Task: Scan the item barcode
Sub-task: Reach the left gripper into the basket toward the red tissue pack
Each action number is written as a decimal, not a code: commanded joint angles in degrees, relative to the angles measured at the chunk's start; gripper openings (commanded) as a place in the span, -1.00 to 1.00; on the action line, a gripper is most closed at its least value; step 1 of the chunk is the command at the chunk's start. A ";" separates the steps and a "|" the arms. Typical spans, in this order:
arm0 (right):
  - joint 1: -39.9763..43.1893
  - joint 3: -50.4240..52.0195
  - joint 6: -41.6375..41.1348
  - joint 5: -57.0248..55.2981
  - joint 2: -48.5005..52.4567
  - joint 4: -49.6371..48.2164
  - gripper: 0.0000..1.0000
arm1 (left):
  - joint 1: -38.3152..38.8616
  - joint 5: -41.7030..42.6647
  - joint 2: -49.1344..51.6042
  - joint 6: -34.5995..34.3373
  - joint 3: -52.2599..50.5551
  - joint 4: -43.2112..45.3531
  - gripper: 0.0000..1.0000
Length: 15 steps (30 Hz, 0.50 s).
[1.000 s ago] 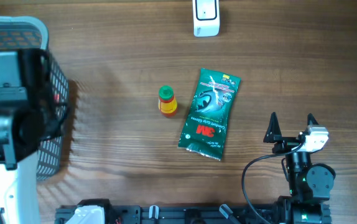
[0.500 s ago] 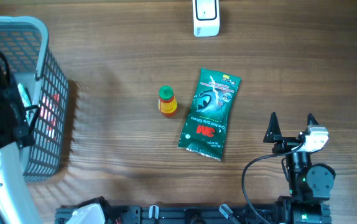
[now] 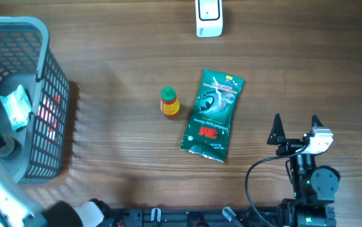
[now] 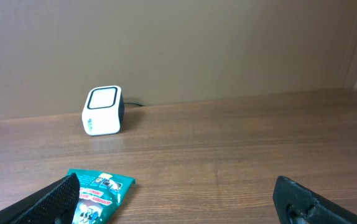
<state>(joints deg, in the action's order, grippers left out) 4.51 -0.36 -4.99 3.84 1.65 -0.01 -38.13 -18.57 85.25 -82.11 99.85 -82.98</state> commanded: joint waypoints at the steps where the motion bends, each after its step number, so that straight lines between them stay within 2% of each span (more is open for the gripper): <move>1: -0.22 0.07 0.48 0.20 0.02 -0.13 0.99 | -1.75 3.17 6.75 0.94 -0.11 1.09 0.98; 9: -0.22 0.07 0.48 0.20 0.02 -0.13 0.99 | -1.66 21.94 22.53 0.87 -0.46 4.44 0.88; 12: -0.22 0.07 0.46 0.20 0.02 -0.13 0.99 | -0.87 24.00 27.26 0.70 -0.55 4.87 0.72; 15: -0.22 0.07 0.46 0.20 0.02 -0.13 1.00 | 0.81 24.13 30.75 0.70 -0.55 5.68 0.70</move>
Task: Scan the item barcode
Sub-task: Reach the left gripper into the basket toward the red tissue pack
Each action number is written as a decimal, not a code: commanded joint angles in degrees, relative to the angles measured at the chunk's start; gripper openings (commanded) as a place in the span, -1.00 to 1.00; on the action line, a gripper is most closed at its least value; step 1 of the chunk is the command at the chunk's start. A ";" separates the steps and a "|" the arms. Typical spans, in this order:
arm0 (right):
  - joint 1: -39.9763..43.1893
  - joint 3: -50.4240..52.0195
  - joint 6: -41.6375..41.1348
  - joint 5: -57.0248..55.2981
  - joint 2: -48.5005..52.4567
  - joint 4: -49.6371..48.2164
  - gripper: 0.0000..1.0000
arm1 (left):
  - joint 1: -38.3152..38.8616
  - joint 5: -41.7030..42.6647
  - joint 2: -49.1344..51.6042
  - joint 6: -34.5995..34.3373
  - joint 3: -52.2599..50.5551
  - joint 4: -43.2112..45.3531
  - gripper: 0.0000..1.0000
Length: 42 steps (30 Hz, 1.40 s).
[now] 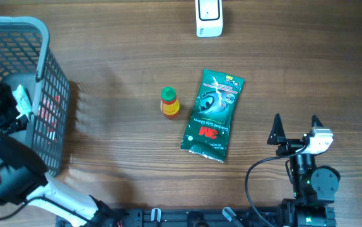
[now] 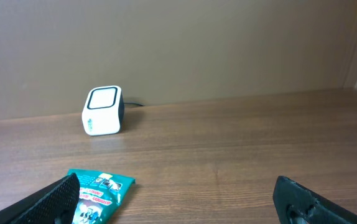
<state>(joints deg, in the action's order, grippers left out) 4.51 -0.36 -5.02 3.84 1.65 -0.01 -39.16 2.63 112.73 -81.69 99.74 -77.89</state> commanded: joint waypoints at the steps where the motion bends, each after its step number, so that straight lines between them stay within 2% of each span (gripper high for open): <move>1: -0.22 0.07 0.50 0.20 0.02 -0.13 0.99 | 2.49 3.17 4.00 0.28 -0.44 1.07 0.71; 5: -0.20 0.07 0.50 0.20 0.02 -0.13 1.00 | 5.68 3.15 5.60 0.13 -0.55 4.22 0.64; 13: -0.22 0.07 0.48 0.20 0.02 -0.13 0.99 | 7.17 1.55 5.60 -1.18 -1.27 3.34 0.56; 17: -0.20 0.07 0.50 0.20 0.02 -0.13 0.99 | 7.17 1.40 5.60 -1.20 -5.25 4.48 0.25; 23: -0.22 0.07 0.50 0.20 0.02 -0.13 0.99 | 7.17 1.11 5.60 -1.20 -10.12 7.58 0.21; 27: -0.22 0.07 0.50 0.20 0.02 -0.13 0.99 | 7.19 -1.97 5.60 -1.18 -11.78 9.35 -0.12; 28: -0.22 0.07 0.48 0.20 0.02 -0.13 1.00 | 7.32 -3.98 5.60 -1.18 -11.78 9.14 -0.38; 30: -0.22 0.07 0.48 0.20 0.02 -0.13 0.99 | 7.78 -6.01 5.60 -1.18 -11.78 9.14 -0.68; 31: -0.22 0.07 0.50 0.20 0.02 -0.13 0.99 | 8.00 -6.21 5.60 -1.20 -11.78 9.16 -0.74; 34: -0.22 0.07 0.50 0.20 0.02 -0.13 1.00 | 9.27 -6.93 5.60 -1.20 -11.78 9.84 -0.74; 37: -0.22 0.07 0.50 0.20 0.02 -0.13 0.99 | 11.08 -7.74 5.60 -1.20 -12.31 10.51 -0.19; 38: -0.22 0.07 0.48 0.20 0.02 -0.13 1.00 | 11.76 -7.74 5.60 -1.20 -12.94 11.19 -0.14; 40: -0.22 0.07 0.50 0.20 0.02 -0.13 0.99 | 12.79 -7.91 5.60 -1.22 -15.06 13.27 -0.14; 41: -0.22 0.07 0.50 0.20 0.02 -0.13 0.99 | 13.22 -7.91 5.60 -1.22 -16.70 14.62 -0.30; 42: -0.22 0.07 0.50 0.20 0.02 -0.13 0.99 | 13.33 -7.91 5.60 -1.22 -17.70 15.30 -0.58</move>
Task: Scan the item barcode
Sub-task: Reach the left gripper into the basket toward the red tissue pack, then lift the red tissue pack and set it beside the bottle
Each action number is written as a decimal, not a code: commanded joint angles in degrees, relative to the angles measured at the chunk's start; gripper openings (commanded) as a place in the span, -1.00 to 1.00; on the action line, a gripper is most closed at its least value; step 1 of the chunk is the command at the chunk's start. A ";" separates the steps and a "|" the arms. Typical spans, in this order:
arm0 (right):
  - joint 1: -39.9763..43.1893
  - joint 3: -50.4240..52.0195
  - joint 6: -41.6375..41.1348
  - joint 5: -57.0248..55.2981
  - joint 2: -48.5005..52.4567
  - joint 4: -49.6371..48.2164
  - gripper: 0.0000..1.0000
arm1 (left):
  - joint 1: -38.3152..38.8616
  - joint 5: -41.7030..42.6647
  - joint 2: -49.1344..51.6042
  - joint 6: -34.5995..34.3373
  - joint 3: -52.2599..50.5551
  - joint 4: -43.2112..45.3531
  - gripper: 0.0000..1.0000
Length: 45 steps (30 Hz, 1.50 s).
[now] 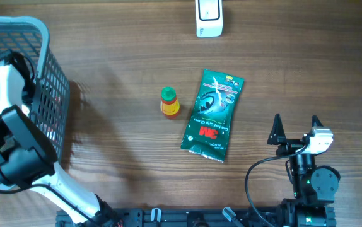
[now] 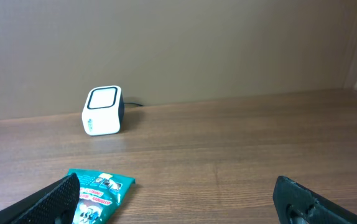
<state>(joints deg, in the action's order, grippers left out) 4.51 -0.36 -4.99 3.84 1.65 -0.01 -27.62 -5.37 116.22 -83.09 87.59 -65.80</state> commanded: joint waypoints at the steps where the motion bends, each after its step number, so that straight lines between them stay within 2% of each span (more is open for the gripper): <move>1: -0.22 0.07 0.48 0.20 0.02 -0.13 0.98 | 1.79 0.07 2.10 0.17 -6.23 3.48 -0.78; 2: -0.22 0.07 0.48 0.20 0.02 -0.13 0.99 | 1.68 -0.15 2.10 0.20 -6.36 3.41 -0.92; 6: -0.22 0.07 0.48 0.20 0.02 -0.13 0.99 | -0.70 -0.07 -1.53 0.39 -6.14 2.80 -0.92; 10: -0.22 0.07 0.48 0.20 0.02 -0.13 1.00 | -3.30 -0.09 -9.25 1.07 -6.14 1.49 -0.92; 17: -0.20 0.07 0.48 0.20 0.02 -0.13 0.99 | -6.80 1.07 -32.70 4.94 -6.14 1.33 -0.92; 21: -0.22 0.07 0.46 0.20 0.02 -0.13 1.00 | -5.44 6.21 -44.17 4.98 -6.14 2.12 -0.92; 25: -0.22 0.07 0.48 0.20 0.02 -0.13 1.00 | 1.64 6.23 -57.07 10.80 -6.14 8.39 -0.92; 28: -0.22 0.07 0.48 0.20 0.02 -0.13 1.00 | 9.92 1.90 -63.43 14.34 -6.16 9.66 -0.92; 31: -0.22 0.07 0.48 0.20 0.02 -0.13 1.00 | 20.13 1.75 -64.50 18.78 -6.16 7.91 -0.92; 35: -0.22 0.07 0.48 0.20 0.02 -0.13 0.99 | 33.03 -2.82 -60.54 18.58 -8.59 2.95 -0.92; 37: -0.22 0.07 0.48 0.20 0.02 -0.13 1.00 | 38.71 -6.32 -57.64 16.55 -12.00 2.60 -0.92; 39: -0.22 0.07 0.48 0.20 0.02 -0.13 0.99 | 42.86 -10.21 -54.40 11.39 -15.61 1.81 -0.92; 41: -0.22 0.07 0.48 0.20 0.02 -0.13 1.00 | 46.60 -12.15 -49.83 1.29 -20.94 1.75 -0.92; 45: -0.22 0.07 0.48 0.20 0.02 -0.13 0.99 | 50.51 -8.96 -40.09 -17.51 -28.98 3.91 -0.92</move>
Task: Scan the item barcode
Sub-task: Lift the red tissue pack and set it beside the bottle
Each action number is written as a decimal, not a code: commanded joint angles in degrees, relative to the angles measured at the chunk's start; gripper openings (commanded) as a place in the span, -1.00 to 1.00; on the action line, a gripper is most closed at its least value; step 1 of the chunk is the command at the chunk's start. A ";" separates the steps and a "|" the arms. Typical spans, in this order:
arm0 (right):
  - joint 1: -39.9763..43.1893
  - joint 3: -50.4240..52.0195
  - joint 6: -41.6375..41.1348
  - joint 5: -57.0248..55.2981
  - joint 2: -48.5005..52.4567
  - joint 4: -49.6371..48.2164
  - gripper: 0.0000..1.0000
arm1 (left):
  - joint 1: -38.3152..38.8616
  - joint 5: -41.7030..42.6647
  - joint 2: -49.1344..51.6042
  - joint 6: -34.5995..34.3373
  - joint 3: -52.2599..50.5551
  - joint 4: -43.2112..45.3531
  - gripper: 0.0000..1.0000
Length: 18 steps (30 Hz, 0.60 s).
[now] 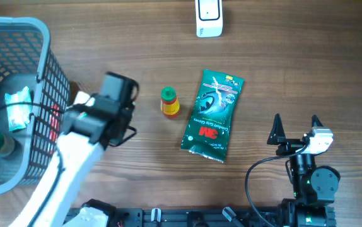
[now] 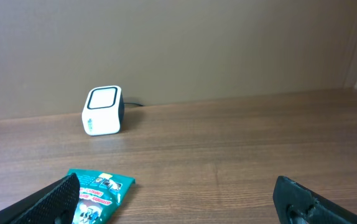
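Note:
The white barcode scanner (image 1: 207, 17) stands at the table's far edge, its window facing my right wrist camera (image 2: 102, 111). A green 3M packet (image 1: 212, 115) lies flat mid-table, and its top end shows in the right wrist view (image 2: 97, 186). A small red-and-yellow bottle with a green cap (image 1: 169, 103) stands left of it. My left gripper (image 1: 115, 94) hovers between the basket and that bottle; its jaws are hidden under the wrist. My right gripper (image 1: 294, 126) rests open and empty at the near right (image 2: 175, 186).
A blue-grey mesh basket (image 1: 17, 25) fills the left side. It holds a green-and-white packet (image 1: 17, 107) and a green-capped bottle. The scanner's cable runs off the back edge.
My left arm was over the basket's right wall. Now it is out over the table, just left of the small bottle. The right arm, packet, bottle and scanner have not moved.
My left arm was first low at the basket's left edge. It then stood over the basket near the packet inside, then over the basket's right wall. Now it is beside the small bottle. The basket's packet lies where it was. The right gripper stayed open throughout.

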<state>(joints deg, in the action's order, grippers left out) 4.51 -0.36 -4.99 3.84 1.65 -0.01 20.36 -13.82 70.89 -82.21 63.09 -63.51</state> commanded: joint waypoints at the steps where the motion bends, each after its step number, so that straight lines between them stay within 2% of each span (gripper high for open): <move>1: -0.22 0.07 0.48 0.20 0.02 -0.13 0.99 | 3.32 1.57 8.02 -19.91 -5.92 4.13 -0.92; 5: -0.22 0.07 0.48 0.20 0.02 -0.13 1.00 | 6.60 9.53 19.71 -20.26 -7.67 15.28 -0.92; 13: -0.22 0.07 0.48 0.20 0.02 -0.13 1.00 | 13.03 9.75 24.44 -22.18 -7.67 17.46 -0.88; 14: -0.22 0.07 0.48 0.20 0.02 -0.13 0.99 | 13.55 9.90 24.26 -22.16 -7.67 17.38 -0.75; 16: -0.22 0.07 0.46 0.20 0.02 -0.13 0.99 | 14.60 10.40 22.99 -22.10 -7.56 16.55 -0.18; 18: -0.22 0.07 0.48 0.20 0.02 -0.13 1.00 | 14.75 10.34 19.58 -21.55 -7.52 14.86 0.22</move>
<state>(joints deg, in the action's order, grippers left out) 4.51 -0.36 -4.99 3.84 1.65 -0.01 34.59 -3.66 94.78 -103.53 55.64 -46.92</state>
